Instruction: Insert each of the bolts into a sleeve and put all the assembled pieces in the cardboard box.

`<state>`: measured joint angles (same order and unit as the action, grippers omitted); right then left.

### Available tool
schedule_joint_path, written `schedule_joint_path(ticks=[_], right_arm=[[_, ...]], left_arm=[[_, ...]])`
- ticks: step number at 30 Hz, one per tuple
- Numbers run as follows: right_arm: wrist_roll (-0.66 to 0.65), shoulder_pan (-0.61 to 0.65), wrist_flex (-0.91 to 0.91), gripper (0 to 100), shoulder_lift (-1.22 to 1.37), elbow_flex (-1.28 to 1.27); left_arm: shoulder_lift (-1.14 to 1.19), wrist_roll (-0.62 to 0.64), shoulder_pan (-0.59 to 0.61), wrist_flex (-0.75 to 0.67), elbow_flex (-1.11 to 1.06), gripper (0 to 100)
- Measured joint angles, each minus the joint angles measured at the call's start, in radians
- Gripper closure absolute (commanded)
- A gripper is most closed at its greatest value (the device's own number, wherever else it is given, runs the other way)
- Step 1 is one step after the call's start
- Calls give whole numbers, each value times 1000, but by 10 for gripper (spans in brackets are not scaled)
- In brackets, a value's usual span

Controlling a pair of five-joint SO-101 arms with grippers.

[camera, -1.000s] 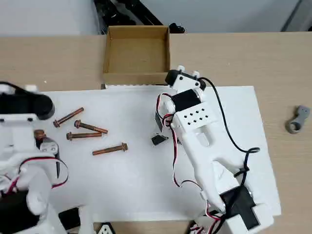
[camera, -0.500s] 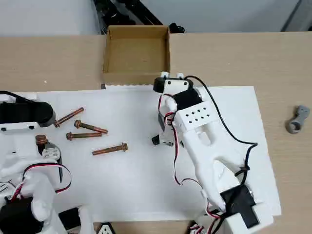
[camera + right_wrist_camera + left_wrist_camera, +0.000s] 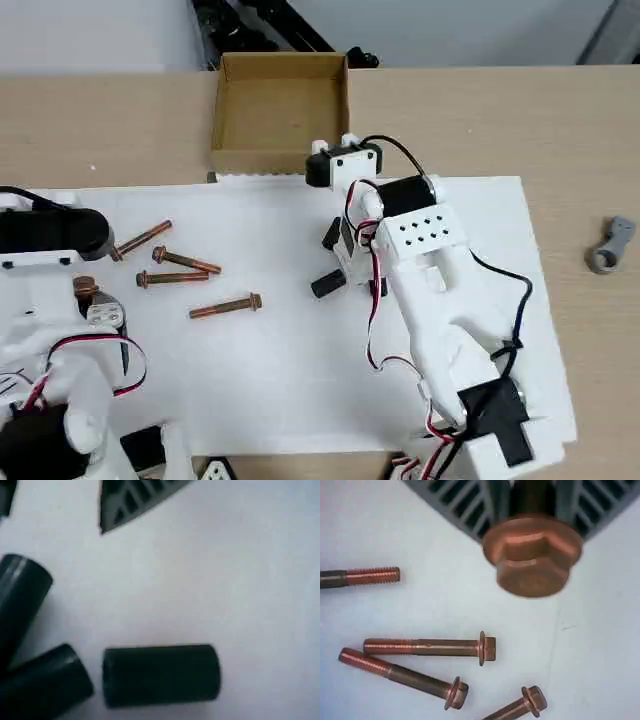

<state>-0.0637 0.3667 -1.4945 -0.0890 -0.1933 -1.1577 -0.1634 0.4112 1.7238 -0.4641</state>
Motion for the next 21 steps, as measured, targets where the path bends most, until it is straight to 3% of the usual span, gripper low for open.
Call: schedule_joint_path(ticks=[21], right_arm=[[89,-51,213,883,129,-83]], left_arm=[[2,0,0,0,-2,995]])
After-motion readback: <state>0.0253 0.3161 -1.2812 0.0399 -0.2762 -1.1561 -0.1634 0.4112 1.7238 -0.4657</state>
